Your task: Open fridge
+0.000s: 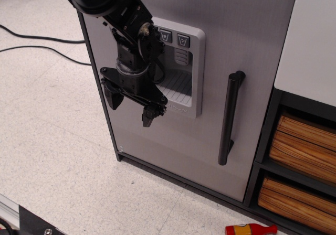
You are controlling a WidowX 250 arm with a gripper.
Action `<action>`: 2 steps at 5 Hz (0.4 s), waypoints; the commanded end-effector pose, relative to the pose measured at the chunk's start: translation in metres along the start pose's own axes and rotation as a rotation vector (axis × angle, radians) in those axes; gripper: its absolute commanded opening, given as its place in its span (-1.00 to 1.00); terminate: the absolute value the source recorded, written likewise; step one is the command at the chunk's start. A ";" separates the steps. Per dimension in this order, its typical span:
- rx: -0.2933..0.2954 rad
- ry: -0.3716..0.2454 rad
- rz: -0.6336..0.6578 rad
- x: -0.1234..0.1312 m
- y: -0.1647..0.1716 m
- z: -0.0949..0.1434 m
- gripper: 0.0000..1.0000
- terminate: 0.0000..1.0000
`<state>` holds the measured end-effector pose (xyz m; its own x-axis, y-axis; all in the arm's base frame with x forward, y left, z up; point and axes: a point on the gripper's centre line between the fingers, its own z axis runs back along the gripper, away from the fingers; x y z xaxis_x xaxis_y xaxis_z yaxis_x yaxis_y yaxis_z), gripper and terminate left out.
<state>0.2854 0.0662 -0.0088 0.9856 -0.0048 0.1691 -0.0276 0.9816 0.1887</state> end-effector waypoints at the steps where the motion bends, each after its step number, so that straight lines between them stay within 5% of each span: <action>1: 0.000 0.000 0.000 0.000 0.000 0.000 1.00 -1.00; 2: -0.044 -0.018 -0.014 0.010 -0.027 0.017 1.00 -1.00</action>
<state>0.2819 0.0345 -0.0124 0.9928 -0.0132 0.1188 -0.0038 0.9899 0.1416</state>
